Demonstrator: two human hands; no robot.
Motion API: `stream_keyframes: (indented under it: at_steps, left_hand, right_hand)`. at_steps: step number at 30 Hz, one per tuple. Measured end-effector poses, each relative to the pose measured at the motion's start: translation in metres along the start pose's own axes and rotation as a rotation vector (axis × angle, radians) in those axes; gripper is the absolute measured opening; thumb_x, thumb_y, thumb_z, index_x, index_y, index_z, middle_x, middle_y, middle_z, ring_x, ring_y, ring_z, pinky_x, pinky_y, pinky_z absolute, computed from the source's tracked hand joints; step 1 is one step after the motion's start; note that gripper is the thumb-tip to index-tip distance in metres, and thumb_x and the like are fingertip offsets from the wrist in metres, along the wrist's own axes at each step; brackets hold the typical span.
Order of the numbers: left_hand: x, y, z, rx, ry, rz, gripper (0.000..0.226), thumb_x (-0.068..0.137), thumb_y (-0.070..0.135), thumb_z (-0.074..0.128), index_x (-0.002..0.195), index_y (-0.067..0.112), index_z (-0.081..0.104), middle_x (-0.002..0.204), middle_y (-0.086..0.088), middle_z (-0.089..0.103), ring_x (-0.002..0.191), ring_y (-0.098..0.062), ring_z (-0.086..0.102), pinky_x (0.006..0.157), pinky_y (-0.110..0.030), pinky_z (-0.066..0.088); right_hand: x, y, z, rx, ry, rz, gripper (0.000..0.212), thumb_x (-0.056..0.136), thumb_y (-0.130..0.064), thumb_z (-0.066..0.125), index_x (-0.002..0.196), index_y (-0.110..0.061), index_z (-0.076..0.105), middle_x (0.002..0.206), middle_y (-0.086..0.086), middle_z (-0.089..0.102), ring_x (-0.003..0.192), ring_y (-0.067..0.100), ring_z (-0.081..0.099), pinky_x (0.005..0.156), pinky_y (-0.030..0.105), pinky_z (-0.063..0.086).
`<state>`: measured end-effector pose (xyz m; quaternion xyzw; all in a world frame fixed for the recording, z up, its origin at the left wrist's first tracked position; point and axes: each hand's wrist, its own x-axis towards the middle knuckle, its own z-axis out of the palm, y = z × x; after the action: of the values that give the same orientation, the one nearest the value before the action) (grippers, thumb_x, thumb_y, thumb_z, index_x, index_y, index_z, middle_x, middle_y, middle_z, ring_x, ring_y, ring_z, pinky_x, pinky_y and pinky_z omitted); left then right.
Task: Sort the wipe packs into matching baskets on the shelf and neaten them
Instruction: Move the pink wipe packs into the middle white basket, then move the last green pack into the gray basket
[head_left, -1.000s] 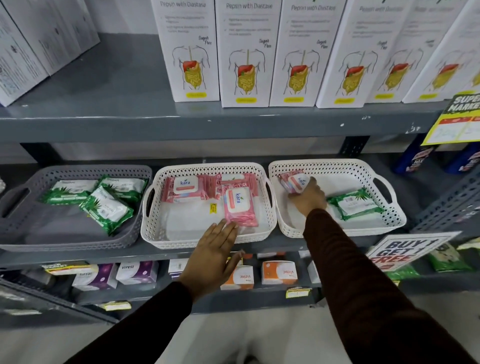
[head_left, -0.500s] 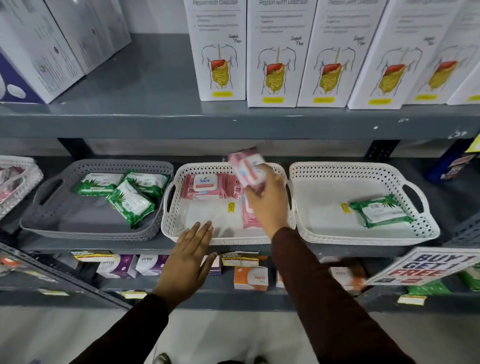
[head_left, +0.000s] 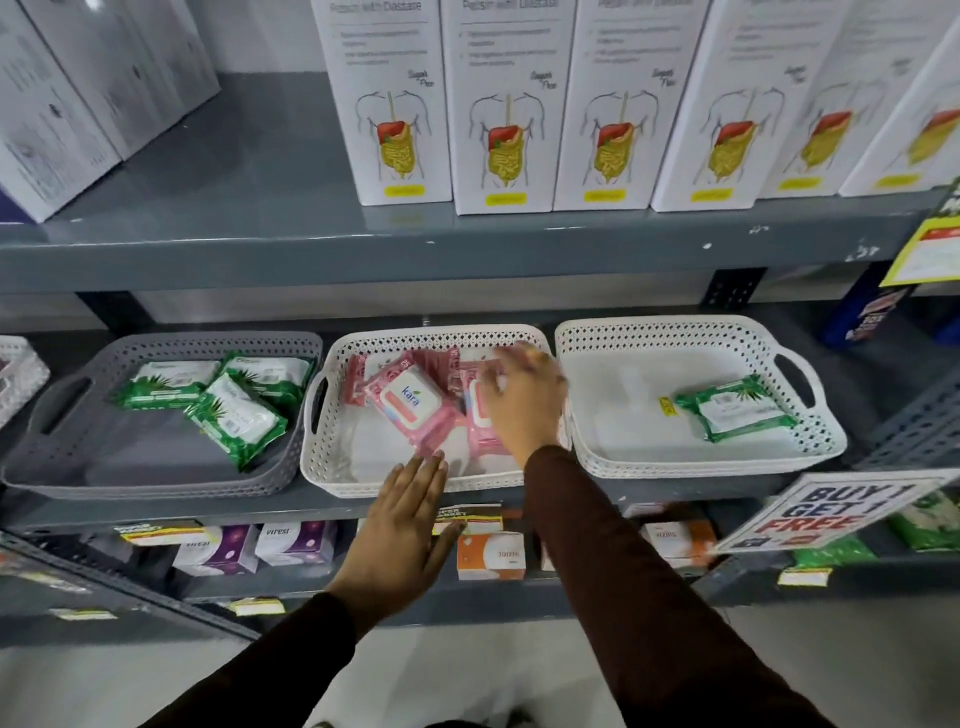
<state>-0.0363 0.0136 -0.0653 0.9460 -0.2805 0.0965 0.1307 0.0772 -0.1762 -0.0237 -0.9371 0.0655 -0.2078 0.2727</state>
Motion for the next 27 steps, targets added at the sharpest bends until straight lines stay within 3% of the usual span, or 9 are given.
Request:
stream_keyframes:
  at_steps: [3,6,9,13,18,21,24,27]
  left_hand:
    - [0.017,0.025,0.009,0.0,-0.029,0.038,0.07,0.1,0.052,0.031,0.151,0.005,0.023,0.159,-0.01,0.019,0.148,-0.026,0.011,0.118,-0.041,0.01]
    - [0.031,0.048,0.02,-0.017,-0.088,0.04,0.074,0.099,0.057,0.026,0.153,0.007,0.014,0.161,-0.012,0.012,0.149,-0.027,0.004,0.119,-0.046,0.01]
    - [0.044,0.064,0.023,-0.006,-0.106,0.079,0.074,0.098,0.056,0.031,0.15,0.005,0.022,0.156,-0.016,0.027,0.145,-0.033,0.022,0.117,-0.051,0.018]
    - [0.047,0.066,0.021,0.021,-0.077,0.115,0.072,0.097,0.054,0.033,0.149,0.004,0.028,0.154,-0.015,0.033,0.143,-0.03,0.027,0.118,-0.044,0.014]
    - [0.038,0.054,0.009,0.003,-0.074,0.075,0.064,0.1,0.053,0.03,0.149,0.011,0.03,0.154,-0.008,0.035,0.144,-0.023,0.027,0.119,-0.039,0.014]
    - [0.022,0.027,-0.002,-0.023,-0.075,0.021,0.065,0.1,0.053,0.028,0.149,0.009,0.031,0.155,-0.009,0.032,0.144,-0.024,0.026,0.118,-0.037,0.012]
    - [-0.001,-0.009,-0.019,-0.063,-0.052,-0.062,0.067,0.1,0.053,0.027,0.149,0.007,0.029,0.156,-0.009,0.03,0.146,-0.022,0.019,0.118,-0.035,0.01]
    - [-0.027,-0.052,-0.04,-0.068,-0.021,-0.201,0.071,0.099,0.056,0.023,0.15,0.007,0.026,0.158,-0.008,0.023,0.147,-0.023,0.014,0.119,-0.039,0.012]
  right_hand:
    - [0.016,0.068,-0.04,-0.185,0.108,0.286,0.038,0.09,-0.036,0.053,0.122,-0.018,0.063,0.139,0.019,0.052,0.124,0.039,0.046,0.094,0.048,0.04]
    - [0.026,0.142,-0.074,-0.386,-0.044,0.666,0.054,0.088,-0.04,0.049,0.138,-0.018,0.045,0.153,0.026,0.032,0.137,0.047,0.032,0.106,0.057,0.036]
    - [0.029,0.193,-0.094,-0.332,-0.171,0.858,0.062,0.09,-0.04,0.051,0.147,-0.026,0.031,0.161,0.025,0.01,0.141,0.051,0.022,0.109,0.062,0.03]
    - [0.033,0.199,-0.095,-0.41,-0.247,0.699,0.059,0.09,-0.051,0.053,0.136,-0.015,0.047,0.153,0.027,0.023,0.128,0.047,0.042,0.099,0.051,0.042]
    - [0.023,0.168,-0.083,-0.191,-0.151,0.694,0.031,0.085,-0.019,0.066,0.116,-0.011,0.062,0.136,0.015,0.036,0.108,0.046,0.055,0.096,0.05,0.05]
    - [0.022,0.14,-0.088,0.012,0.05,0.518,0.018,0.079,-0.014,0.072,0.096,-0.014,0.064,0.129,0.018,0.041,0.098,0.042,0.062,0.095,0.04,0.051]
    - [0.018,0.085,-0.089,0.211,0.202,0.252,0.032,0.077,-0.012,0.075,0.105,-0.014,0.061,0.136,0.019,0.039,0.1,0.026,0.056,0.088,0.023,0.041]
    - [0.015,0.015,-0.064,0.321,0.118,0.057,0.035,0.077,-0.016,0.077,0.108,-0.018,0.062,0.136,0.018,0.04,0.115,0.019,0.049,0.092,0.022,0.037]
